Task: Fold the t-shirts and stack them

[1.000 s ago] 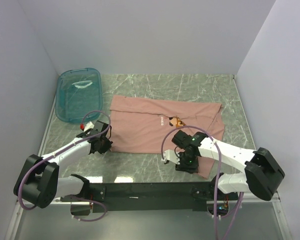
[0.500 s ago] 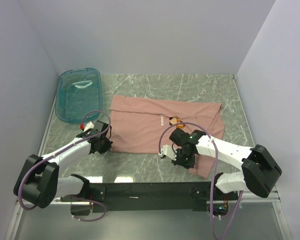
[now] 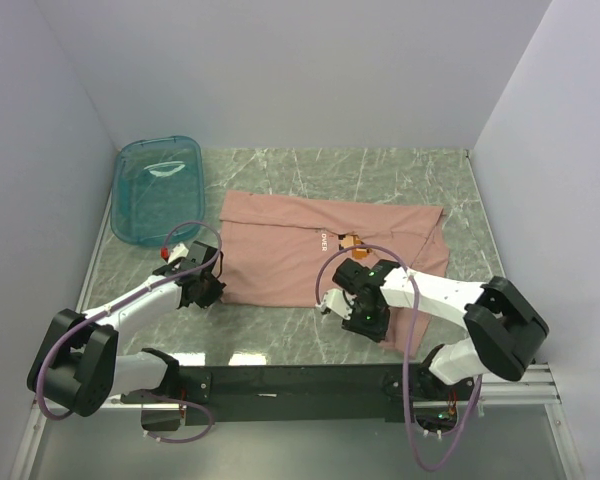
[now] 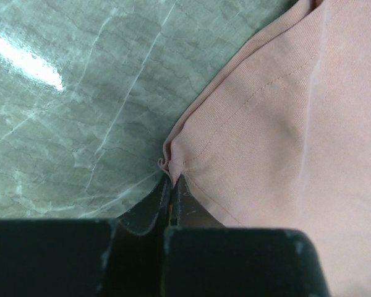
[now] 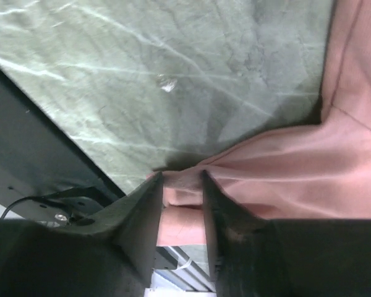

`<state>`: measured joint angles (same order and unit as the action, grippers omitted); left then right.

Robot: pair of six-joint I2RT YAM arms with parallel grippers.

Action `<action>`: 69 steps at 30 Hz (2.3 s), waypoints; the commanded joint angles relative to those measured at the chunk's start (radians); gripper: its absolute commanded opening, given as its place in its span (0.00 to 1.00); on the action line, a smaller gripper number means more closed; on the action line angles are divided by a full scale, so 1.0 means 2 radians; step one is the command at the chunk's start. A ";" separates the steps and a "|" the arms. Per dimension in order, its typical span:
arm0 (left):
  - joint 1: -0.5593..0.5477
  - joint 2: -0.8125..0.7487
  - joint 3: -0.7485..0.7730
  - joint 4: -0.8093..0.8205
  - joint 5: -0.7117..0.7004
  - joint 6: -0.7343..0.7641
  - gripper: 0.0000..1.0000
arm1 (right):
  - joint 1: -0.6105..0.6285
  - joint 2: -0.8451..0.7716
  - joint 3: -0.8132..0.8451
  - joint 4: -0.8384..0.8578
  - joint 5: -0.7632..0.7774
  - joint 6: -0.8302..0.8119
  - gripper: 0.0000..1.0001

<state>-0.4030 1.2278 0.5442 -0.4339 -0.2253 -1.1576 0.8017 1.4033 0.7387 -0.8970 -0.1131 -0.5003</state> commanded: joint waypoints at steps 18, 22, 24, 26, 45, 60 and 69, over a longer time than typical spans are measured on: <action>0.000 -0.003 0.003 0.007 0.006 0.017 0.00 | -0.013 -0.015 0.131 -0.022 0.008 -0.054 0.00; 0.001 -0.009 0.001 0.005 0.006 0.017 0.00 | -0.027 0.026 0.172 -0.004 0.017 -0.046 0.00; 0.001 -0.011 -0.003 0.006 0.005 0.016 0.00 | -0.032 0.038 0.190 0.006 0.022 -0.035 0.00; 0.001 -0.016 -0.007 0.006 0.005 0.015 0.00 | -0.036 0.058 0.207 0.021 0.027 -0.022 0.05; 0.001 -0.014 -0.015 0.024 0.015 0.027 0.00 | -0.114 -0.122 0.043 -0.116 -0.173 -0.328 0.53; 0.001 -0.017 -0.020 0.028 0.023 0.025 0.00 | -0.095 -0.135 -0.051 -0.020 -0.130 -0.373 0.42; 0.001 -0.010 -0.017 0.032 0.027 0.026 0.00 | -0.065 -0.112 -0.063 0.036 -0.116 -0.346 0.40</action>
<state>-0.4026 1.1976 0.5106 -0.3885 -0.1822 -1.1191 0.6491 1.1652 0.6159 -0.8890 -0.3561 -1.2064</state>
